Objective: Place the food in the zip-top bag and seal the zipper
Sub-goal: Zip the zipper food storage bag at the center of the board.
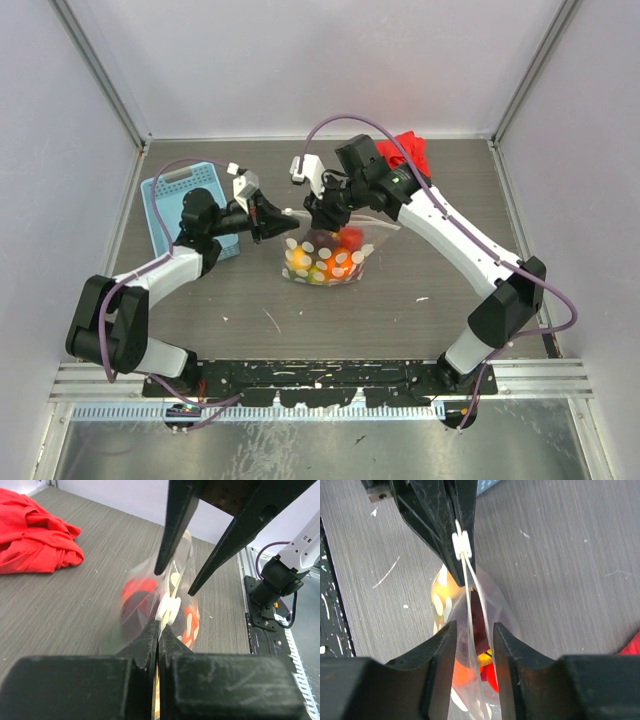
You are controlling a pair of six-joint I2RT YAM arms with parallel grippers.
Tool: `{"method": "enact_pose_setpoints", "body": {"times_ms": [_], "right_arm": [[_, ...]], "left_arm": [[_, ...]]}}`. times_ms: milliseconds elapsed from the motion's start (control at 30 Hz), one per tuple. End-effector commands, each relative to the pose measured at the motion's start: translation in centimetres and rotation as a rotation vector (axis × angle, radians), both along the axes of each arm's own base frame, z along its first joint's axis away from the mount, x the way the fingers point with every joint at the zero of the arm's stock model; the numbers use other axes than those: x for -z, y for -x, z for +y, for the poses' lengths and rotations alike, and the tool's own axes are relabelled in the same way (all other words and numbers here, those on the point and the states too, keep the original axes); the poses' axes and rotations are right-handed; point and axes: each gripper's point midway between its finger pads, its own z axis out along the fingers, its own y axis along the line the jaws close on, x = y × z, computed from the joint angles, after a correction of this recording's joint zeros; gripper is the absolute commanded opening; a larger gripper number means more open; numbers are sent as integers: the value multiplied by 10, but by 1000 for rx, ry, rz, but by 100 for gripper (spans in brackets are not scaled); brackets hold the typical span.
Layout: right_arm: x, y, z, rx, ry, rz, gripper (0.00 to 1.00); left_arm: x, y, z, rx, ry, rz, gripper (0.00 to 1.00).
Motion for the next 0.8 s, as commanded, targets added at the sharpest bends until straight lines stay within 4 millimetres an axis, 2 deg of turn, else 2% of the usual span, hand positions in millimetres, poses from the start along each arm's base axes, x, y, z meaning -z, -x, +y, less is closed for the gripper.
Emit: {"method": "enact_pose_setpoints", "body": {"times_ms": [0, 100, 267, 767], "right_arm": [[-56, 5, 21, -66, -168, -123, 44], [-65, 7, 34, -101, -194, -150, 47], [-66, 3, 52, -138, -206, -168, 47], [-58, -1, 64, -181, -213, -153, 33]], "left_arm": [[-28, 7, 4, 4, 25, -125, 0], [-29, 7, 4, 5, 26, -125, 0], [-28, 8, 4, 5, 20, -125, 0], [-24, 8, 5, 4, 11, -123, 0]]}}
